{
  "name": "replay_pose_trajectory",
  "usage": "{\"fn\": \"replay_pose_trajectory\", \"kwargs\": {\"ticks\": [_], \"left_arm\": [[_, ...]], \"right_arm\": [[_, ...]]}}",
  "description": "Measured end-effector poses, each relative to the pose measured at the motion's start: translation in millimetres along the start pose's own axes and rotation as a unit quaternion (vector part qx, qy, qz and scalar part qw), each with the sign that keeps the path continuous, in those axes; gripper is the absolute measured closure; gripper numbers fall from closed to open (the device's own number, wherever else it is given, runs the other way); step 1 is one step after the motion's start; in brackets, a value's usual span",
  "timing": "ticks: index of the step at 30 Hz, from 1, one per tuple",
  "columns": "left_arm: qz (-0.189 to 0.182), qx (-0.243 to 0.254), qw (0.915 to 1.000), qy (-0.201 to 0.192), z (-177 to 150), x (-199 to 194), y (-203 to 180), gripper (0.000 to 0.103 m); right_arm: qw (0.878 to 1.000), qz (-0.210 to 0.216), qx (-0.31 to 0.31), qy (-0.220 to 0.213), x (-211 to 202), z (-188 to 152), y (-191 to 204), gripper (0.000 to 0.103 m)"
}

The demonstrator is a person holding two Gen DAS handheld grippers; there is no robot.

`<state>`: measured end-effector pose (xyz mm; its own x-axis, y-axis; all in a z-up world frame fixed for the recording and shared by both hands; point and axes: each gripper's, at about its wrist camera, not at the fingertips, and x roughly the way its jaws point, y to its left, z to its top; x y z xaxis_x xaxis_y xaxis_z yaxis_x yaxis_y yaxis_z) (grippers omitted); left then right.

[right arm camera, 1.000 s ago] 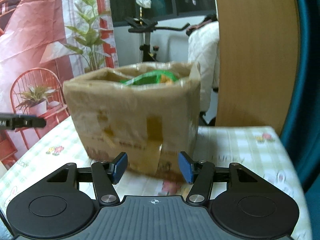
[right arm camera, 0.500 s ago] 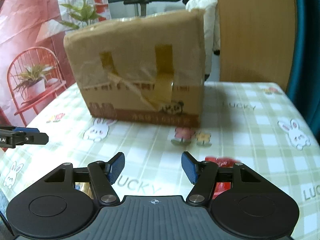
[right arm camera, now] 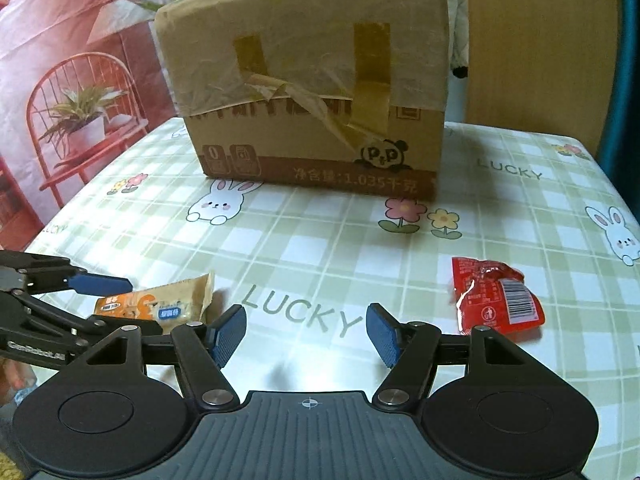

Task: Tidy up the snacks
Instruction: 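Move both tools back to the table, left toward the orange bar, right toward the red packet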

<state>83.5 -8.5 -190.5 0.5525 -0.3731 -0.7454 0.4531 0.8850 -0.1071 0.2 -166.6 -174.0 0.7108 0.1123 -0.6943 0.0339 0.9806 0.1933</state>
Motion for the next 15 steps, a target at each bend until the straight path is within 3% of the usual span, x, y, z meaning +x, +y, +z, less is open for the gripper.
{"fn": "replay_pose_trajectory", "kwargs": {"ticks": [12, 15], "left_arm": [[0.04, -0.022, 0.999, 0.001, 1.7, 12.2, 11.5, 0.031], [0.05, -0.033, 0.9982, -0.006, 3.1, 13.7, 20.3, 0.037]], "right_arm": [[1.0, -0.017, 0.005, 0.002, 5.2, -1.3, -18.8, 0.039], [0.999, -0.039, 0.009, -0.005, 4.5, -2.7, -29.8, 0.036]]}}
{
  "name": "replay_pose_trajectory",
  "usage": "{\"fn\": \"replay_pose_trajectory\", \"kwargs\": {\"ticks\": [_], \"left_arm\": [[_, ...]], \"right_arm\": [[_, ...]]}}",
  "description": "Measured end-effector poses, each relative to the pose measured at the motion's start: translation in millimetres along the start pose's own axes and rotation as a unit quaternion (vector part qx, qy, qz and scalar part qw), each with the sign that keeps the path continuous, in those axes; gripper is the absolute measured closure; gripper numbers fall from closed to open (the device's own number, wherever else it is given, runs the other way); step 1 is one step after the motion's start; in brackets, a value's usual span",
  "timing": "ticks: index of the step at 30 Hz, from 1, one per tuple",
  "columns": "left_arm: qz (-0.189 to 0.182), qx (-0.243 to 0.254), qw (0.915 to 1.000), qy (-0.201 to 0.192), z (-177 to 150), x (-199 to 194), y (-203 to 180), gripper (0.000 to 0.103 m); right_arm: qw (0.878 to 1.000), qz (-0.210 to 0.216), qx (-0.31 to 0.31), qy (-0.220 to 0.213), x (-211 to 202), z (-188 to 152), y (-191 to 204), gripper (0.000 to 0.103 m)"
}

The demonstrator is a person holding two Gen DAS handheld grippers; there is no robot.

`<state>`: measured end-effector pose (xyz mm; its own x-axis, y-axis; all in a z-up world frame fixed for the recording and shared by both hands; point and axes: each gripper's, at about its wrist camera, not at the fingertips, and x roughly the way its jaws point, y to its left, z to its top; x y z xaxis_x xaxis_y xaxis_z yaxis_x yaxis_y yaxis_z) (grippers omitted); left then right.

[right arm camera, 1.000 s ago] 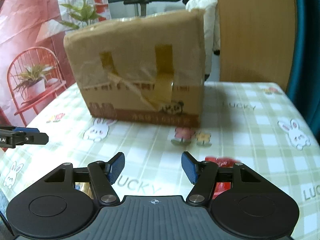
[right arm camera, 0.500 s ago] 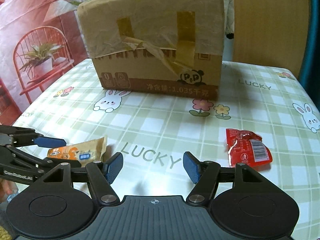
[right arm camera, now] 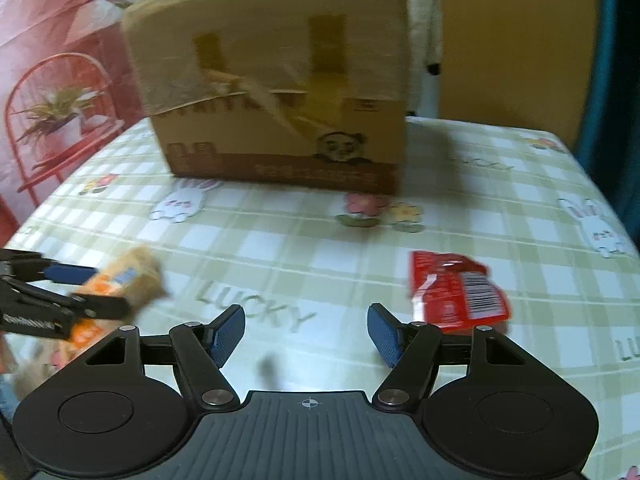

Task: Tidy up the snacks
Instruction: 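Grasp the orange-wrapped bar with the left gripper while the right gripper grasps the red sausage packet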

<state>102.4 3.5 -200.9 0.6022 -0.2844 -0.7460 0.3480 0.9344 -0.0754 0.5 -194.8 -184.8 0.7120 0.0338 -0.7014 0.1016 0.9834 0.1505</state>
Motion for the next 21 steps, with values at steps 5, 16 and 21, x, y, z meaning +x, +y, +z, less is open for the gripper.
{"fn": "replay_pose_trajectory", "kwargs": {"ticks": [5, 16, 21], "left_arm": [[0.013, 0.005, 0.9999, -0.002, 0.8, -0.3, 3.9, 0.054], [0.008, -0.026, 0.9995, -0.015, -0.6, 0.7, 9.7, 0.06], [0.007, -0.026, 0.9995, -0.017, -3.0, -1.9, 11.3, 0.06]], "right_arm": [[0.998, -0.056, 0.014, -0.027, 1.4, 0.7, -26.9, 0.031], [0.994, -0.106, 0.019, -0.034, 28.0, 8.9, -62.3, 0.024], [0.995, -0.085, 0.048, -0.019, 41.4, 11.9, -68.6, 0.024]]}}
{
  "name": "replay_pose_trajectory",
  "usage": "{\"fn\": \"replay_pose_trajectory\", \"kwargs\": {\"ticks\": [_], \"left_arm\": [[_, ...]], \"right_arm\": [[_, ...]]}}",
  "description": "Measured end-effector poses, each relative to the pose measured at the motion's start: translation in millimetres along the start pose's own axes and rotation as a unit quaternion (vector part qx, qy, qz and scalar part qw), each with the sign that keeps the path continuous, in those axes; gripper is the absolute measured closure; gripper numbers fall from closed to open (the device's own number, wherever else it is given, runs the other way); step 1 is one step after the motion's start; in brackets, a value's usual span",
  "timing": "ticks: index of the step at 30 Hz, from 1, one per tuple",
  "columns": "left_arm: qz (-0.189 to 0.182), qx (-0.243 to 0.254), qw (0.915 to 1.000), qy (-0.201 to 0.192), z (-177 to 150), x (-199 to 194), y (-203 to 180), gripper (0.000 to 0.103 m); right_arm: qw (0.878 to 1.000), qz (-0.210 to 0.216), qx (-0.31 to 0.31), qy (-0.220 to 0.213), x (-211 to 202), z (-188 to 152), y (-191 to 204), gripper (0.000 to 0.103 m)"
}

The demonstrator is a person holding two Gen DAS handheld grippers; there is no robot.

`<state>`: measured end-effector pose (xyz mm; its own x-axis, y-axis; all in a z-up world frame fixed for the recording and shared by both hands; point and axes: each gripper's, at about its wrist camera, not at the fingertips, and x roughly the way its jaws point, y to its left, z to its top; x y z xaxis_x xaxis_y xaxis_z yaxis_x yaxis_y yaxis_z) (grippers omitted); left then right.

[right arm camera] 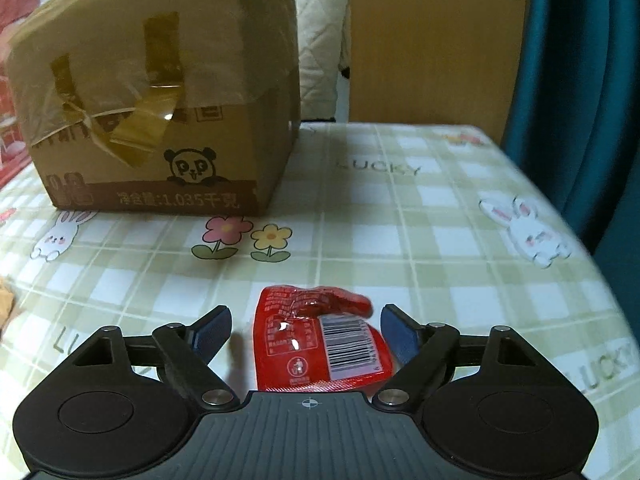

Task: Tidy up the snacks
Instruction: 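Grasp the orange-wrapped bar with the left gripper while the right gripper grasps the red sausage packet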

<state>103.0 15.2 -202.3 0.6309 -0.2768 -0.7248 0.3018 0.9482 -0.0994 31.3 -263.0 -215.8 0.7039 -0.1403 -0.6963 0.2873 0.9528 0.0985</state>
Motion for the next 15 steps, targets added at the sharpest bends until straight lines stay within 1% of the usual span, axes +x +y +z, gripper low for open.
{"fn": "replay_pose_trajectory", "kwargs": {"ticks": [2, 5, 8, 10, 11, 12, 13, 15], "left_arm": [[0.0, 0.0, 1.0, 0.0, -0.1, -0.2, 0.2, 0.06], [0.001, 0.001, 1.0, -0.002, -0.8, -0.7, 0.5, 0.06], [0.001, 0.001, 1.0, -0.003, -1.3, -1.3, 0.8, 0.06], [0.0, 0.0, 1.0, -0.003, -1.3, -1.7, 1.1, 0.06], [0.0, 0.0, 1.0, -0.003, -1.4, -1.8, 1.2, 0.06], [0.0, 0.0, 1.0, -0.003, -1.4, -1.8, 0.8, 0.06], [0.0, 0.001, 1.0, -0.003, -1.4, -1.7, 0.3, 0.06], [0.0, 0.0, 1.0, -0.003, -1.6, -1.9, 1.6, 0.06]], "right_arm": [[1.0, 0.007, 0.021, -0.002, 0.4, 0.0, -3.4, 0.024], [0.999, 0.013, 0.034, -0.001, 1.3, 1.9, -5.6, 0.024], [0.999, 0.021, 0.039, 0.001, 2.8, 4.3, -7.1, 0.028], [0.999, 0.021, 0.04, 0.002, 3.4, 5.4, -6.8, 0.034], [0.999, 0.017, 0.038, 0.002, 3.9, 6.1, -6.1, 0.037], [0.999, 0.011, 0.035, 0.003, 4.5, 6.4, -4.8, 0.042], [0.999, 0.008, 0.032, 0.003, 4.6, 6.8, -3.7, 0.044], [0.999, 0.011, 0.031, 0.003, 4.8, 7.5, -3.6, 0.051]]}}
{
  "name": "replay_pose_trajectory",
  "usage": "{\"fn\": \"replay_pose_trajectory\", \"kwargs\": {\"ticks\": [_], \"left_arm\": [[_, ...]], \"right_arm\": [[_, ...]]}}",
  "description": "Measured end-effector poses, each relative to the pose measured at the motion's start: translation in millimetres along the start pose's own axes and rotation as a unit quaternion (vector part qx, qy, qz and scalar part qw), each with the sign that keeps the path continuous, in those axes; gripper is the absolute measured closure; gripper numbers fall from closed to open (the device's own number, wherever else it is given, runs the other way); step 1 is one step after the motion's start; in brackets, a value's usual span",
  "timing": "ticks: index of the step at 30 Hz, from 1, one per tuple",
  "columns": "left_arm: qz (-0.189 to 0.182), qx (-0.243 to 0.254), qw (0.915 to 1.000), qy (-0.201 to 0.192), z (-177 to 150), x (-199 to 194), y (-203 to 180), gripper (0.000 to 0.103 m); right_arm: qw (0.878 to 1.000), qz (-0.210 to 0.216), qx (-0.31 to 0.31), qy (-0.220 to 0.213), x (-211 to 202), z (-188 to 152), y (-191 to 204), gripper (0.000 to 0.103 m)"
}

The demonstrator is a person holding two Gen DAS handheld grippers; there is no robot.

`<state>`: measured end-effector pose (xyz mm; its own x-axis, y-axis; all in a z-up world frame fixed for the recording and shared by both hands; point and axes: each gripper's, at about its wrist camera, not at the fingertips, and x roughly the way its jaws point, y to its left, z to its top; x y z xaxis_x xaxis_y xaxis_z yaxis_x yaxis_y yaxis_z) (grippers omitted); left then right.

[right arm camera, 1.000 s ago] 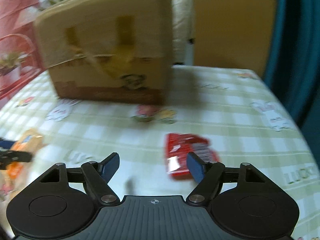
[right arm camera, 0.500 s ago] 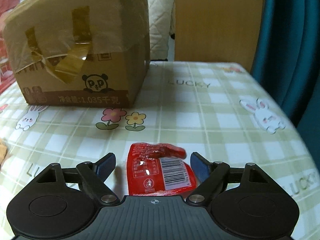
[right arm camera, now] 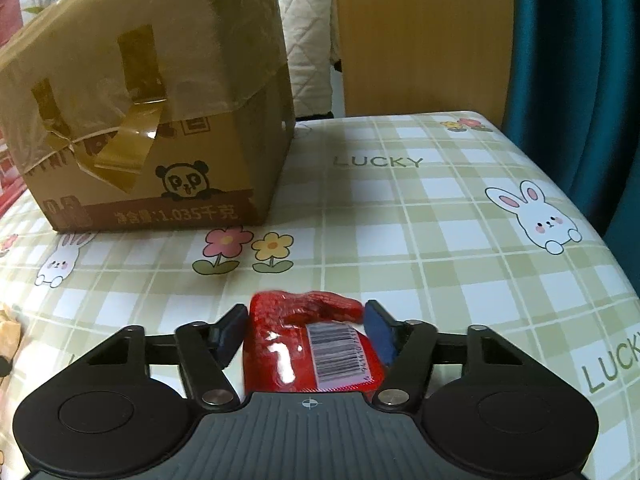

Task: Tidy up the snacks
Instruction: 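Grasp the orange-wrapped bar with the left gripper while the right gripper grasps the red sausage packet, then carry the orange bar and red packet over the lined bin and open both grippers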

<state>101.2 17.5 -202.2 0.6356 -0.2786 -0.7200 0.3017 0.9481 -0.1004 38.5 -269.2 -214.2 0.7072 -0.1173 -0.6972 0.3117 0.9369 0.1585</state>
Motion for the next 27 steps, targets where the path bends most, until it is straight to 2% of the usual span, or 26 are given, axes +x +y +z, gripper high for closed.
{"fn": "replay_pose_trajectory", "kwargs": {"ticks": [4, 10, 19, 27], "left_arm": [[-0.003, -0.006, 1.0, 0.0, 0.1, -0.9, 3.1, 0.062], [-0.005, -0.011, 0.9999, 0.0, -0.2, -1.2, 4.4, 0.063], [-0.011, -0.014, 0.9998, -0.002, -2.1, -3.0, 5.2, 0.063], [-0.015, -0.016, 0.9998, -0.003, -3.1, -4.0, 7.4, 0.063]], "right_arm": [[1.0, 0.02, 0.007, 0.001, -3.2, 1.6, 0.3, 0.056], [0.998, 0.046, 0.023, -0.038, -25.4, 6.6, 2.5, 0.056], [0.993, 0.046, 0.048, -0.093, -60.7, 24.3, -9.3, 0.056], [0.992, 0.047, 0.042, -0.109, -73.5, 32.1, -8.8, 0.056]]}}
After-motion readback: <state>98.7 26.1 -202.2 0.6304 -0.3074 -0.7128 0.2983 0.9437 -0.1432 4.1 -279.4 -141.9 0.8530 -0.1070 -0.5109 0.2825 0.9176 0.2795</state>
